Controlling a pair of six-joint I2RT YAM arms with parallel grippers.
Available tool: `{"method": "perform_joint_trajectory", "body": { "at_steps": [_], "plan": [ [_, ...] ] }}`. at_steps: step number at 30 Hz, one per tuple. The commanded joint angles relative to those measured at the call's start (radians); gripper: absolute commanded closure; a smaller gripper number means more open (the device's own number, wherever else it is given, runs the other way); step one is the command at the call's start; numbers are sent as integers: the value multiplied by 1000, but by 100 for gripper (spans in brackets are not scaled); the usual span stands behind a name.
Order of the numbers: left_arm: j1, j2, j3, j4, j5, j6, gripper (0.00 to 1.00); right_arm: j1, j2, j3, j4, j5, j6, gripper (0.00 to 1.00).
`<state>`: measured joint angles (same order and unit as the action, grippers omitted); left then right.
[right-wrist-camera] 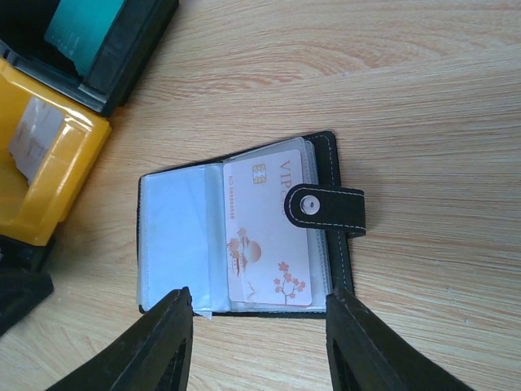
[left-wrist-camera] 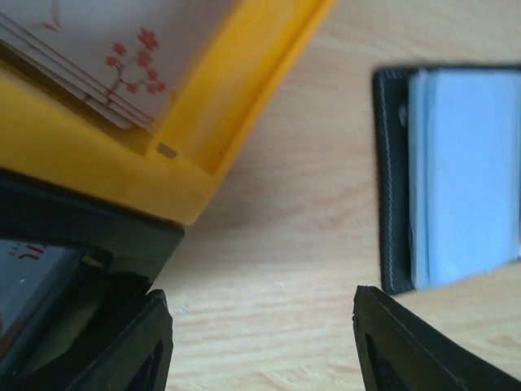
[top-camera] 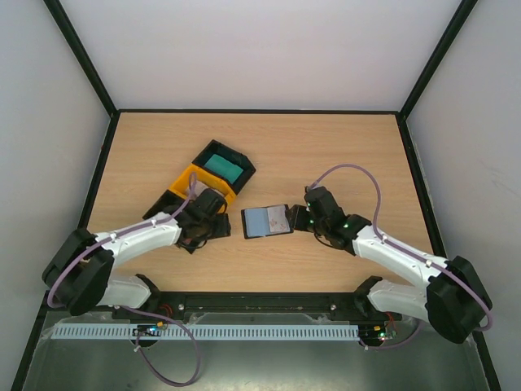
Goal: Put the credit cards into the card holder
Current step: Adjust the storage box at the center of the board, then pick up the credit card from the storage box.
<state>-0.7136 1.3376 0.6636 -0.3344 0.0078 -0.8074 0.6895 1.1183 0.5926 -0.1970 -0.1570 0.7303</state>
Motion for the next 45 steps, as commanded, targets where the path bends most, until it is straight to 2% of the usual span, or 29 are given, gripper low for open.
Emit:
{"method": "perform_joint_trajectory", "body": {
  "at_steps": [1,6,9,12,15,19,21,23,28,35,38,45],
  "plan": [
    [59,3,58,-54,-76,43,37,5,22,-7,28,9,9,55],
    [63,-2,141,-91,-43,131,36,5,55,12,51,-2,-1,55],
    [72,-33,200,-195,-101,161,36,5,74,17,95,-38,-9,55],
    [108,-62,243,-262,-140,181,37,5,107,20,159,-85,-16,55],
    [170,-61,279,-239,-105,229,39,5,169,45,199,-96,-24,55],
    [224,38,378,-193,-28,327,44,5,266,104,225,-91,-37,55],
    [258,114,417,-175,31,417,50,5,313,126,241,-91,-42,56],
    [298,210,474,-202,75,470,58,5,361,151,263,-118,-44,56],
    [359,350,577,-247,157,576,67,7,483,218,320,-197,-41,58],
    [378,458,571,-276,173,622,74,37,557,288,330,-202,-56,60],
    [379,489,558,-270,162,630,73,62,585,325,313,-182,-61,60],
    [379,552,570,-274,115,642,62,99,639,352,309,-172,-51,59]
  ]
}}
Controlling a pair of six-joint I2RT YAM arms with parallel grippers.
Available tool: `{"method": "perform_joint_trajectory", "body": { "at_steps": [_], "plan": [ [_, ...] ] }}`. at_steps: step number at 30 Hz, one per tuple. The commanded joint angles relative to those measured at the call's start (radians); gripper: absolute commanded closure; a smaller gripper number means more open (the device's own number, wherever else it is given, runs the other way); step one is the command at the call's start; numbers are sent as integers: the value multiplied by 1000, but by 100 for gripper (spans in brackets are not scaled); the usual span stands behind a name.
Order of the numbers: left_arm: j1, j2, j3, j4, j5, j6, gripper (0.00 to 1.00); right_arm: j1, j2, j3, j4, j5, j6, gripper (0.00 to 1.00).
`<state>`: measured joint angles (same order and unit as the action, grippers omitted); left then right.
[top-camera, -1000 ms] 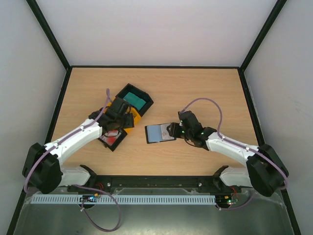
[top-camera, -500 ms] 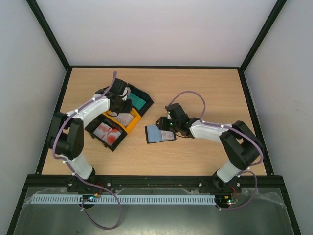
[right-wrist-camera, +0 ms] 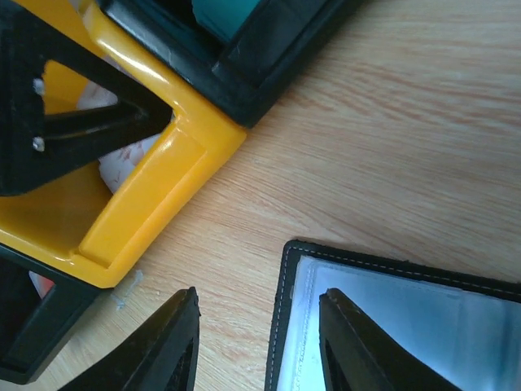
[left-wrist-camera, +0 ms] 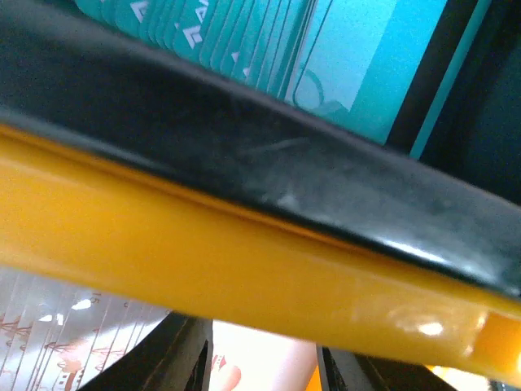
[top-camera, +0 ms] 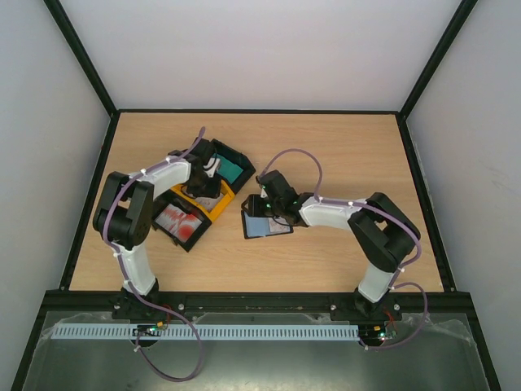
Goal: Put the credit cards into the card holder
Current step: Pick up the credit card from the storage box.
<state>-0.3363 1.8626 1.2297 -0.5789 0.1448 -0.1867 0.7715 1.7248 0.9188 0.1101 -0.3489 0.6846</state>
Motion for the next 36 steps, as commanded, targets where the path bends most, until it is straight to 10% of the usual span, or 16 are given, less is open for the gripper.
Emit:
{"method": "perform_joint_trajectory", "body": {
  "at_steps": [1,22,36],
  "plan": [
    [1,33,5,-31,-29,21,61,23,39,32,1,20,-4,59],
    [-13,34,27,-63,-67,29,48,53,124,103,-13,4,-2,59],
    [-20,-21,59,-96,65,11,66,53,150,122,-11,-10,10,59]
  ]
}}
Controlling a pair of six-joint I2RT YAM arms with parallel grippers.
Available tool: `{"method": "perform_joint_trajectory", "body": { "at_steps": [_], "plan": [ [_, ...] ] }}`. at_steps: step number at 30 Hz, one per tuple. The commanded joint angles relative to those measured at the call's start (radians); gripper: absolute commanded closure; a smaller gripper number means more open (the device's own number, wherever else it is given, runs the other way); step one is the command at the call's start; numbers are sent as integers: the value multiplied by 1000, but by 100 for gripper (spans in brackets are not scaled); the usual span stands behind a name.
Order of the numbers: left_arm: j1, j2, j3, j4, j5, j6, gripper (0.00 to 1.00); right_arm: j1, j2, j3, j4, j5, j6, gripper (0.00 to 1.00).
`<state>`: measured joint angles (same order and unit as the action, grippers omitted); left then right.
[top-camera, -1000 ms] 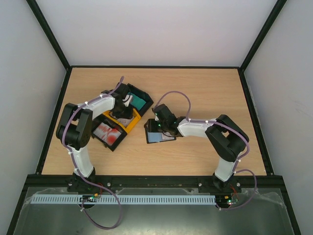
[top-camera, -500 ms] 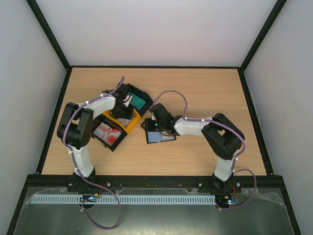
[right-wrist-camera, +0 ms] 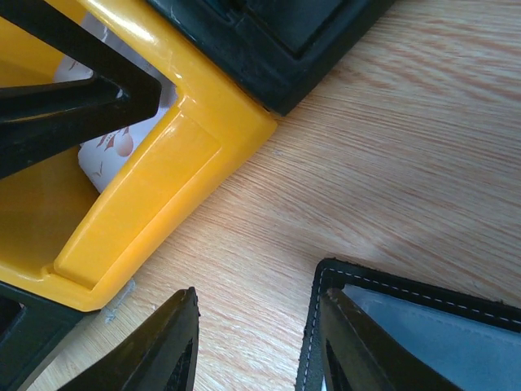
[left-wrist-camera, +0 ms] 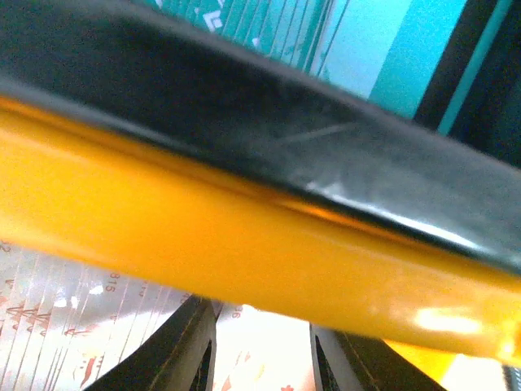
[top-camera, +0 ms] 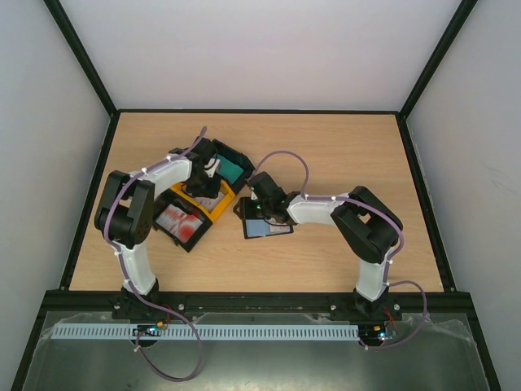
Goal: Put the credit cards into the card holder
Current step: Pick up the credit card from the storage box.
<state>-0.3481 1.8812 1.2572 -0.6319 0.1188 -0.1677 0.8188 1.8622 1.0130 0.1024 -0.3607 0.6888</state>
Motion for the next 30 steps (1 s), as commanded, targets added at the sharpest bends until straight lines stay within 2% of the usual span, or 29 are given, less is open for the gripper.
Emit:
{"method": "perform_joint_trajectory", "body": {
  "at_steps": [1,14,30],
  "plan": [
    [-9,-43,31,-44,102,-11,66,5,12,27,-3,3,6,59],
    [-26,-112,14,-76,179,-67,69,5,8,15,-1,12,18,59],
    [-28,-126,-12,-91,261,-140,67,6,5,3,-6,34,18,59]
  ]
}}
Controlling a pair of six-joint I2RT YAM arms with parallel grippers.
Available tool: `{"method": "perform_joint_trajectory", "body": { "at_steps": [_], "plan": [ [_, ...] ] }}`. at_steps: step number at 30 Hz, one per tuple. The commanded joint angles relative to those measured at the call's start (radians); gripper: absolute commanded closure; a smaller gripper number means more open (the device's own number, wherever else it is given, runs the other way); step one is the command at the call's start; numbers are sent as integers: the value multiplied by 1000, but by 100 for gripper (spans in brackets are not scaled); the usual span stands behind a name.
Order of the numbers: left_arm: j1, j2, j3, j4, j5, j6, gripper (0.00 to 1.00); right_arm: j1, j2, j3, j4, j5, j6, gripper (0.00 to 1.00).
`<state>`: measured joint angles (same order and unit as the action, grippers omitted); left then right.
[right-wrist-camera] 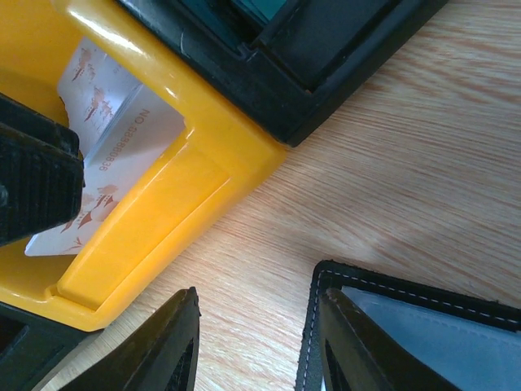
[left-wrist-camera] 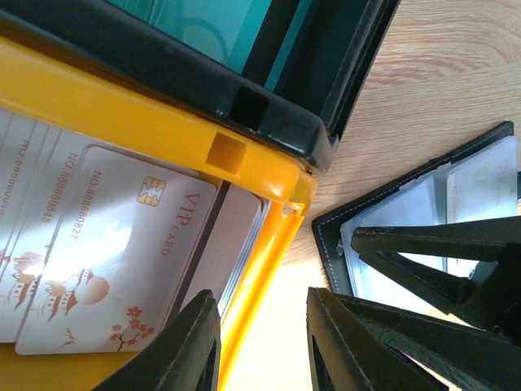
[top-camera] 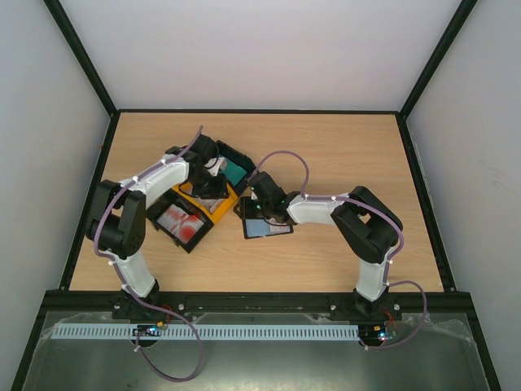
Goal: Put the credit cards into the card holder
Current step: Pick up the credit card from the storage box.
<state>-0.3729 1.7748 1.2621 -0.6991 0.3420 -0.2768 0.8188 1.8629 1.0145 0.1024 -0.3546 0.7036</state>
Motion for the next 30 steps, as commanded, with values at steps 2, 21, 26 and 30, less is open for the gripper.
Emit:
{"method": "perform_joint_trajectory", "body": {
  "at_steps": [2,21,26,30],
  "plan": [
    [-3,-15,-27,-20,53,-38,67,6,4,1,-7,30,4,59],
    [-79,-33,28,-29,-138,110,45,6,3,-2,-10,40,5,59],
    [-104,-10,-20,2,-221,129,35,6,-2,-8,-18,55,5,59],
    [-121,18,-35,7,-215,132,34,2,-8,-26,-20,74,16,60]
  ]
}}
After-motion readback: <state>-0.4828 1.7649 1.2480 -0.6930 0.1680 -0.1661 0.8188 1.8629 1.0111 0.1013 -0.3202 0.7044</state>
